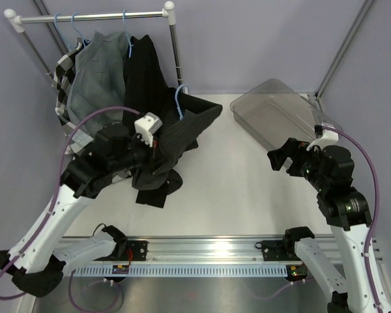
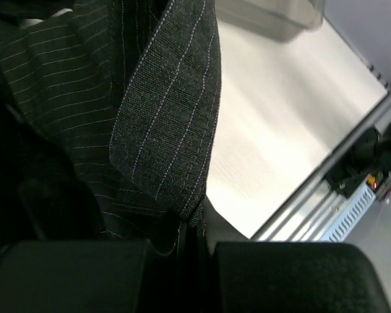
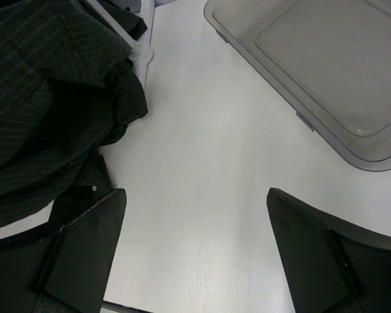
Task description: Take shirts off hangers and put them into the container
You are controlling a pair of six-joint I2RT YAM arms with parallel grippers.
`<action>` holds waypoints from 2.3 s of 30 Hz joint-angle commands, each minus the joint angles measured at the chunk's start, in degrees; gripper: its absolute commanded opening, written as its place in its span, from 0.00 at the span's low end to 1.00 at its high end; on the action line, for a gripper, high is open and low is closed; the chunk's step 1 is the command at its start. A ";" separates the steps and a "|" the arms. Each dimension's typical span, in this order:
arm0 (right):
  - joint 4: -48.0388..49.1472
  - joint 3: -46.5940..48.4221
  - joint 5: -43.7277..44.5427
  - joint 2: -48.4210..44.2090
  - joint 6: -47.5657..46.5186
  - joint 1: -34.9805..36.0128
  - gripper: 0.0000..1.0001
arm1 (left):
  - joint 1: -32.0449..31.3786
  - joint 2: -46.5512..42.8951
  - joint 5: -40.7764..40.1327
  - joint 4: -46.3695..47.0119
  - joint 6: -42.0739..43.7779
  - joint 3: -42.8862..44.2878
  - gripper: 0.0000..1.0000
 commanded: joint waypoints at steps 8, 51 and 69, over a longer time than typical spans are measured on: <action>16.05 1.23 -6.66 6.57 -1.27 6.55 0.97 | -12.31 13.60 -0.63 10.40 -0.28 4.12 0.00; 32.06 12.66 2.83 28.90 -11.03 26.16 0.00 | -18.02 15.46 -7.83 11.55 -3.79 5.81 0.57; 36.10 11.07 5.12 29.95 -17.18 28.19 0.00 | -17.06 14.13 -18.04 18.84 -12.67 4.39 0.81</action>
